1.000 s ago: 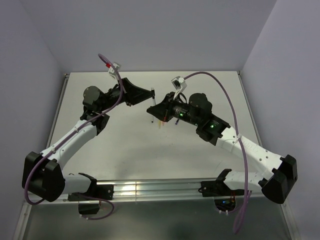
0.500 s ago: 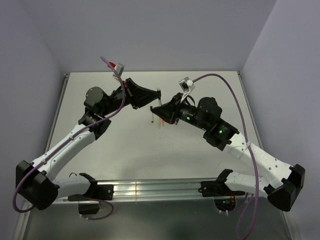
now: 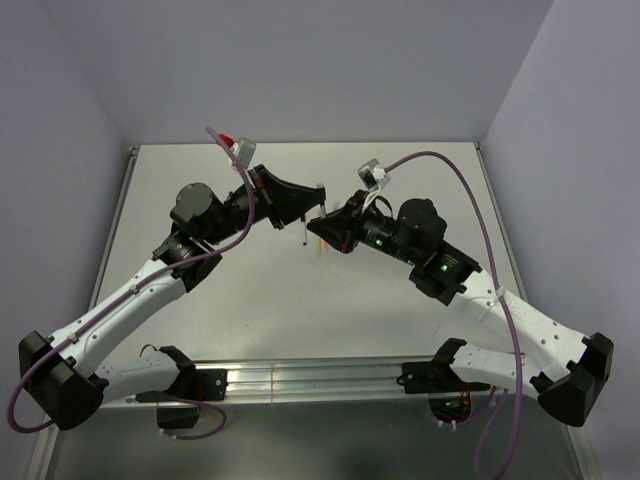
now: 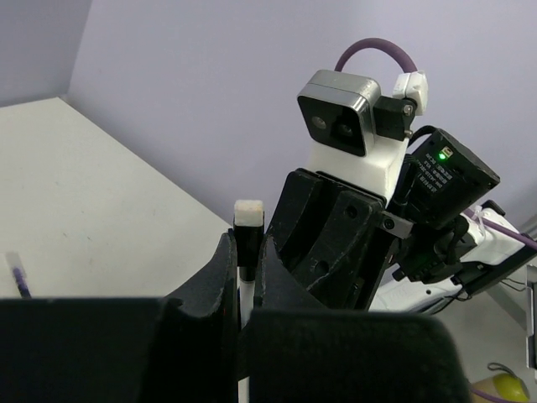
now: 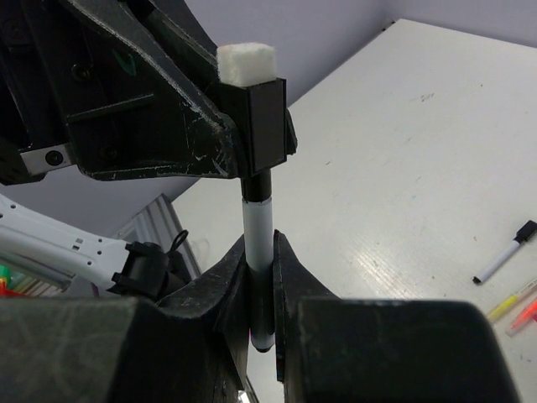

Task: Insert the pens into the pen caps
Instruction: Insert the pen cap onto the pen, then press the pen cap onto the pen.

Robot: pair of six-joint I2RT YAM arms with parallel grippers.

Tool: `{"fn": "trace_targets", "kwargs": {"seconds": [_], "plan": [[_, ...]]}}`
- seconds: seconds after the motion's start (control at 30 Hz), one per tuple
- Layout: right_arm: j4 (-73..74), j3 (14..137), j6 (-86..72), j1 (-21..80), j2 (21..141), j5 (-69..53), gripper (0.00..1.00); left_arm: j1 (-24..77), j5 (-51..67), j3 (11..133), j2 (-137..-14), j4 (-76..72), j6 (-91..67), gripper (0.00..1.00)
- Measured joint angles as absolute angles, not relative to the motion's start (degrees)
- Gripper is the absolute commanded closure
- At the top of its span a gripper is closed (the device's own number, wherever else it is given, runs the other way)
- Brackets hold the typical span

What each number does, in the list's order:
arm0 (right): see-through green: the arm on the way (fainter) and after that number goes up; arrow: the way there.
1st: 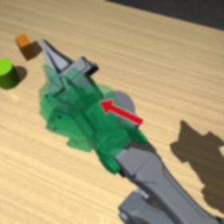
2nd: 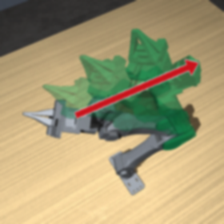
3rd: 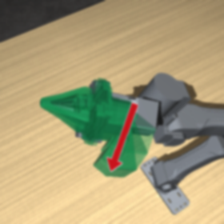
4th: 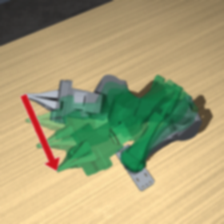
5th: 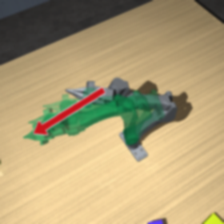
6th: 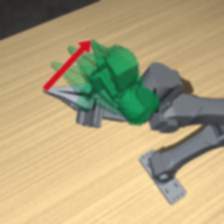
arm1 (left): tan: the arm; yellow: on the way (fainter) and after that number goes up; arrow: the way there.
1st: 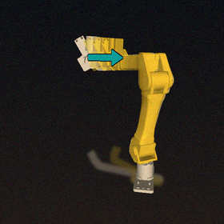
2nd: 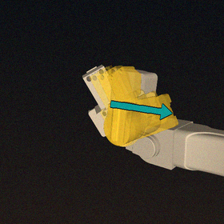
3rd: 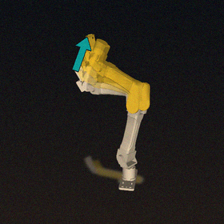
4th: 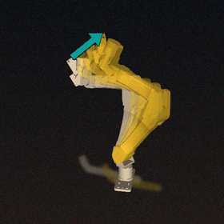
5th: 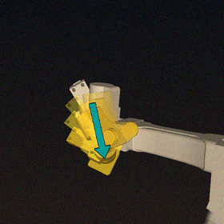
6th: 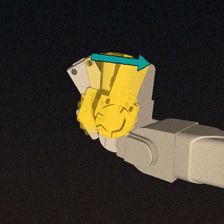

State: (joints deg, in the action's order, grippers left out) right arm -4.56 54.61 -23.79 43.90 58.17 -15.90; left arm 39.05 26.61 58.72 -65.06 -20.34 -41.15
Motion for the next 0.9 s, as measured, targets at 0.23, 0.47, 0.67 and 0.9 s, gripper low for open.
{"fn": "trace_targets", "kwargs": {"seconds": [0.23, 0.47, 0.67, 0.9], "plan": [[-2.35, 54.52, -21.19, 44.01, 56.27, -15.4, 1.0, 43.31, 20.69, 58.5, -64.12, -19.31, -37.54, 1.0], [-0.14, 54.52, -19.09, 44.01, 55.7, -14.41, 1.0, 46.87, 15.0, 58.5, -63.9, -17.67, -34.46, 1.0], [1.5, 54.52, -18.0, 44.03, 55.59, -13.5, 1.0, 49.71, 9.96, 58.46, -63.9, -16.45, -32.62, 1.0], [3.6, 54.68, -16.84, 44.25, 55.57, -12.4, 1.0, 52.14, 4.84, 58.19, -63.83, -14.9, -31.11, 1.0]]}}
